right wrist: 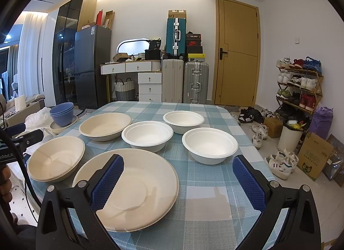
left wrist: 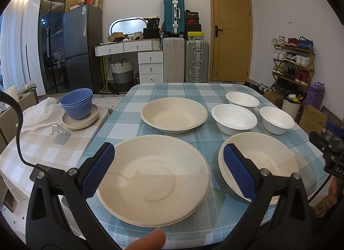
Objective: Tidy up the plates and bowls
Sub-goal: 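Move both grippers toward the rim of a large beige plate, then close both grippers on opposite sides of the large beige plate rim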
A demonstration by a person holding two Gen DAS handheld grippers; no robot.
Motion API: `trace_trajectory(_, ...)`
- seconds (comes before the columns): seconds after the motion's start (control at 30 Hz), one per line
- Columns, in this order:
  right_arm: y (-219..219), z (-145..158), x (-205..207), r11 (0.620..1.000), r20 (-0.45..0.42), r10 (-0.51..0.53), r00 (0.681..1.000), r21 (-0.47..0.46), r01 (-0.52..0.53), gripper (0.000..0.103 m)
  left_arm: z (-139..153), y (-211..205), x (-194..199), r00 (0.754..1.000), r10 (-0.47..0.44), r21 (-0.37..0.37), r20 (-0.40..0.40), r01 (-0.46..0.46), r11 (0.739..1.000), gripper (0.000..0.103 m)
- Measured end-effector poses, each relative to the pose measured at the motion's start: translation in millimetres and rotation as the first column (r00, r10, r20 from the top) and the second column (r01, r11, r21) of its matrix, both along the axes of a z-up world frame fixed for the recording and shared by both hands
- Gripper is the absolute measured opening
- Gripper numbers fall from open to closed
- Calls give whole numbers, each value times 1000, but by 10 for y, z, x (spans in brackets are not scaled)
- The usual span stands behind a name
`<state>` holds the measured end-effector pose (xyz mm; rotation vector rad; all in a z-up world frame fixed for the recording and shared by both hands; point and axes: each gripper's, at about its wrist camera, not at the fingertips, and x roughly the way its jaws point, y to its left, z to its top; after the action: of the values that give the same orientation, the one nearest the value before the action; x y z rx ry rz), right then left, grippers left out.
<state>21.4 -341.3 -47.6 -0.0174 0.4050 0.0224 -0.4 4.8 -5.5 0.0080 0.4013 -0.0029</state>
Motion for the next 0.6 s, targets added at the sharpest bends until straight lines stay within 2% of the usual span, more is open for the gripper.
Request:
trace_trajectory(0.23,-11,8,3,1000,3,1,1000,-3,-1,103,4,13,8,1000,3,24,-18,-2,1000,101)
trace_trajectory(0.27,-1,6,5,1000,4,2,1000,-2,-2,103,-2,14,8,1000,1,-29,-5,-1,1000,101)
trace_trajectory(0.47,61,133,129,997,-3,77,997,10,-77,103,131,239,97,1000,26,-47,5,-26,999,101)
trace_trajectory(0.53,116,168,218,993,-22,118,993,-11,-118,103,188,346,141,999,33,-61,12,-33,998,101)
trace_trajectory(0.57,139,186,261,991,-30,135,990,-16,-136,103,221,424,159,998,41,-104,37,-37,994,101)
trace_trajectory(0.6,174,198,294,989,-34,149,988,-17,-149,103,236,471,179,998,47,-102,32,-44,994,101)
